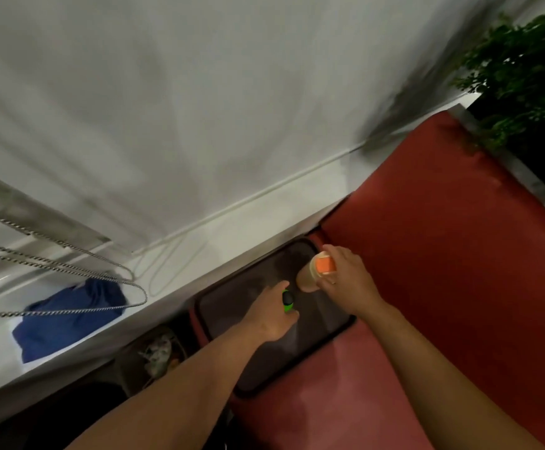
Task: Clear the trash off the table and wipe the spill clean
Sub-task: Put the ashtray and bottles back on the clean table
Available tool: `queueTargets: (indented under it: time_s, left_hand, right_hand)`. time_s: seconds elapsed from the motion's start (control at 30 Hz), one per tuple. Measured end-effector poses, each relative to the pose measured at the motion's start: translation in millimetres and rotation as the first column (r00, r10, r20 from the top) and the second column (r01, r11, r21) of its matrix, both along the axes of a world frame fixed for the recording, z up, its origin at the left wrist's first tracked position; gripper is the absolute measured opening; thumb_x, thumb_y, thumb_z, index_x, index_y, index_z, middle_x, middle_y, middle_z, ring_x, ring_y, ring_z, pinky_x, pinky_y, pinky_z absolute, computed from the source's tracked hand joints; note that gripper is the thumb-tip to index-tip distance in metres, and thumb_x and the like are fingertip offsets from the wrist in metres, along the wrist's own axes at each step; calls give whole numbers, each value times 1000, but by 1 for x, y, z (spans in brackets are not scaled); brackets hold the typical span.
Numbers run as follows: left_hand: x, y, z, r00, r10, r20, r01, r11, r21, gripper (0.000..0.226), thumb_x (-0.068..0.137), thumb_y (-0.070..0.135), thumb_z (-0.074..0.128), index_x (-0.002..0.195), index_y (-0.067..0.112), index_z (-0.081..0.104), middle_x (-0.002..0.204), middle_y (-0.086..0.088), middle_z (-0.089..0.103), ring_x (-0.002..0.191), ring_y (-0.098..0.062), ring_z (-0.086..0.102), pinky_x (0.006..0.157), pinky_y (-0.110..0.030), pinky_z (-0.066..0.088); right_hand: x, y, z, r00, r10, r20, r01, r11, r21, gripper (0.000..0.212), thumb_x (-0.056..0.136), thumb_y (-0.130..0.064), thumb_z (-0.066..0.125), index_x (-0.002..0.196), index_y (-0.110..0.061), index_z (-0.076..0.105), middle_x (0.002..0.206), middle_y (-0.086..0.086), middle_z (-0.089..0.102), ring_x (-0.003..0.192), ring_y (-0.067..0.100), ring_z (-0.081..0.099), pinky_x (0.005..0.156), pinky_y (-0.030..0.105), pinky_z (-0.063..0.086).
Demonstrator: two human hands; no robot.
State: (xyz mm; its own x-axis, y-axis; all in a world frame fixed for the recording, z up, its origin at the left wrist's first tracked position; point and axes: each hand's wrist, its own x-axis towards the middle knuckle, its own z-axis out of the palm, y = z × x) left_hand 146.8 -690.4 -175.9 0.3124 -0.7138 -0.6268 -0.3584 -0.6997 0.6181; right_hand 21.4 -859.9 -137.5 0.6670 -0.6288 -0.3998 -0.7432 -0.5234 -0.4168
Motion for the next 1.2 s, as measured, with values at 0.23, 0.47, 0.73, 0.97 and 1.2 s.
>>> queueTargets:
  time_s: [0.23, 0.47, 0.73, 0.97, 1.2]
  left_hand:
    - [2, -17, -19, 997, -63, 53, 63, 998, 3, 40, 94, 22, 66, 134, 24, 59, 134, -5, 60, 121, -23, 58, 105, -32, 45]
    - [20, 11, -11, 993, 10, 118, -6, 999, -36, 27, 92, 14, 67, 118, 23, 68, 115, -1, 71, 107, -20, 66, 92, -28, 49]
    - [47, 72, 43, 991, 47, 123, -34, 993, -111, 21, 88, 17, 67, 102, 32, 69, 100, 8, 71, 92, -13, 67, 86, -36, 54]
    - [71, 158, 119, 976, 91, 199, -55, 982, -181, 25, 83, 9, 72, 108, 16, 70, 99, 5, 65, 90, -2, 56, 75, -8, 37]
    - [70, 270, 181, 903, 346, 256, -294, 930, -220, 20, 83, 23, 73, 101, 30, 69, 97, 14, 66, 89, -2, 60, 81, -25, 50]
  right_hand:
    - [10, 7, -11, 994, -108, 32, 104, 989, 104, 85, 75, -43, 86, 145, -33, 39, 141, -1, 46, 116, 26, 58, 91, 36, 48]
    - [5, 28, -19, 956, -261, 135, 254, 965, 66, 74, 75, -35, 85, 139, -26, 49, 134, 5, 53, 116, 28, 59, 83, 30, 43]
    - [0, 41, -10, 977, -178, 117, 176, 984, 34, 72, 79, -42, 84, 140, -24, 51, 136, 5, 54, 119, 29, 60, 94, 39, 52]
    - [5, 61, 23, 998, -55, 33, 52, 996, 66, 77, 77, -42, 84, 143, -22, 50, 141, 8, 53, 121, 32, 60, 96, 40, 49]
    - [-5, 138, 71, 993, 112, 39, -117, 980, 163, 96, 56, -62, 73, 141, -23, 54, 139, 2, 55, 116, 30, 64, 94, 38, 50]
